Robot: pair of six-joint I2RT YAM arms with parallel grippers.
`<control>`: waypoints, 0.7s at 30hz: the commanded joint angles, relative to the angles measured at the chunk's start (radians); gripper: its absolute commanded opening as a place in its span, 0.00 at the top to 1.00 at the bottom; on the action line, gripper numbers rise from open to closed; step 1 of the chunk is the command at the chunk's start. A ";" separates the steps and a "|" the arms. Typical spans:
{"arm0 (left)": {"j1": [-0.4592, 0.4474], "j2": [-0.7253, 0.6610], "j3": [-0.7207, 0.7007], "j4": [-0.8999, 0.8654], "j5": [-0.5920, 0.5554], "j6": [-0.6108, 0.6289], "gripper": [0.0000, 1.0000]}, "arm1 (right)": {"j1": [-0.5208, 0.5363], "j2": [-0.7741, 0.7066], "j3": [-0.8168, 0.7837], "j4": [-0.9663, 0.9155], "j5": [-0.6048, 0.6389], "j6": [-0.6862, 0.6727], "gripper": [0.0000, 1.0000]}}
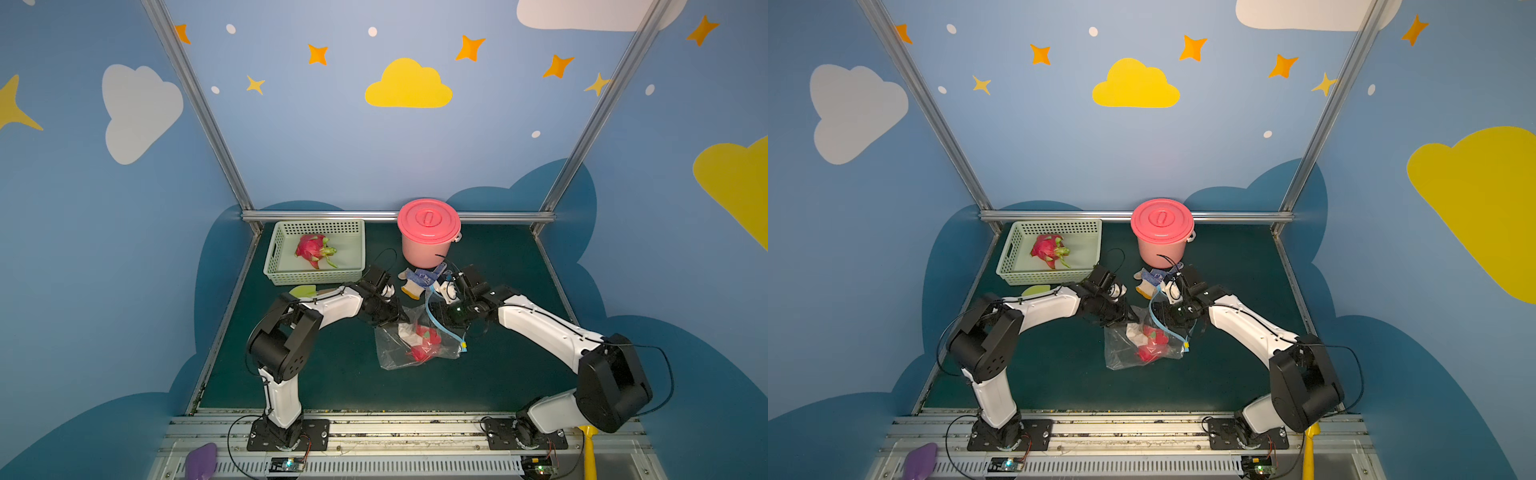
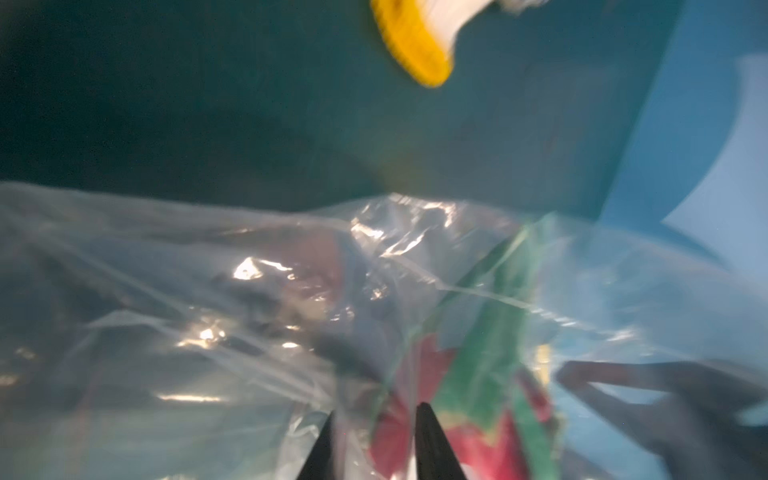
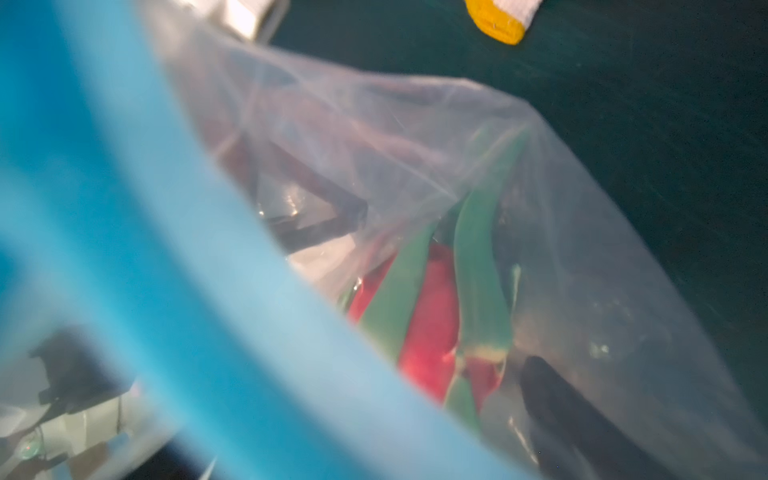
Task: Open the zip-top bag and take out the dragon fruit
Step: Pick up the dragon fruit from the zipper food storage bag.
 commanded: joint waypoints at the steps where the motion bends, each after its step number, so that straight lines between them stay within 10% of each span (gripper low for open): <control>1: -0.007 0.020 -0.016 -0.045 -0.004 0.026 0.81 | 0.017 0.062 0.012 -0.049 -0.039 -0.017 0.08; 13: -0.006 0.001 -0.085 -0.082 -0.047 0.046 0.88 | 0.089 0.237 0.086 -0.131 -0.026 0.019 0.13; 18: -0.006 0.012 -0.090 -0.154 -0.096 0.066 0.89 | 0.094 0.186 0.075 -0.123 0.008 0.031 0.47; 21: -0.007 0.035 -0.072 -0.253 -0.170 0.088 0.90 | 0.092 0.125 0.061 -0.118 0.035 0.032 0.48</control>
